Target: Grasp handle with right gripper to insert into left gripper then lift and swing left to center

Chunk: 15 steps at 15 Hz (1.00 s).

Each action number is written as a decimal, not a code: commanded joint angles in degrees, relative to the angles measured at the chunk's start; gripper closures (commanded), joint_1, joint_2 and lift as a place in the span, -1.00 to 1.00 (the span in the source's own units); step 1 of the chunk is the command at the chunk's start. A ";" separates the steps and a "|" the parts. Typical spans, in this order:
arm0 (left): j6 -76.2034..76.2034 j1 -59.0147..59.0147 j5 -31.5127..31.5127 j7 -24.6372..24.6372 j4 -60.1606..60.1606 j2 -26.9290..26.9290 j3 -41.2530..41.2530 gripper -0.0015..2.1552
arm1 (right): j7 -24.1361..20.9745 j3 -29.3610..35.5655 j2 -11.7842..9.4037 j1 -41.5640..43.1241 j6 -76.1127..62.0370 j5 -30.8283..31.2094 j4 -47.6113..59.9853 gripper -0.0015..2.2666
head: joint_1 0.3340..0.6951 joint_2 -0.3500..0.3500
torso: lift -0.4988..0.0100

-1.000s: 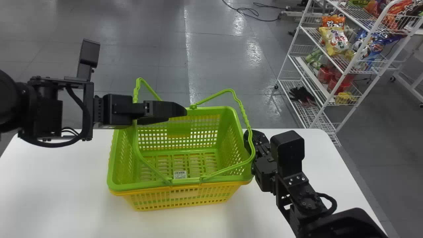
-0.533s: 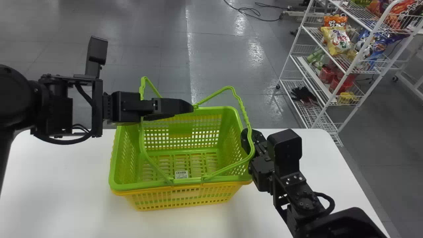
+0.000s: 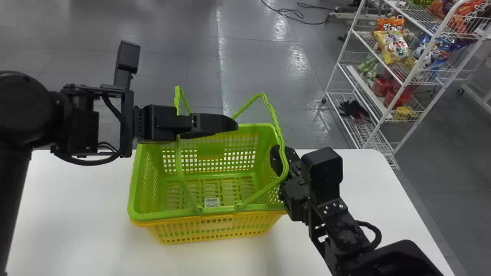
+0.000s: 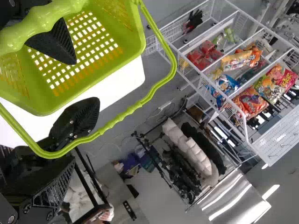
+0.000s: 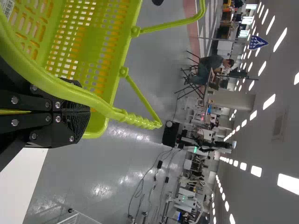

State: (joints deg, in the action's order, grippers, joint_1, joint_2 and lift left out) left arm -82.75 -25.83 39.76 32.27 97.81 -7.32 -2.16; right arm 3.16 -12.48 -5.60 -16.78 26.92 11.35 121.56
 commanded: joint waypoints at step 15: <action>0.53 -1.24 0.84 -0.28 -2.63 3.10 -1.00 -0.93 | -0.26 -7.91 1.91 2.45 1.00 3.94 0.08 0.85 | 1.00 -0.25 | 0.60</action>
State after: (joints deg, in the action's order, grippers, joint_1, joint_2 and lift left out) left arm -82.23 -26.76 40.33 32.06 95.70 -4.69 -3.20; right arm 2.88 -20.18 -3.69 -14.25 27.86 15.14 121.56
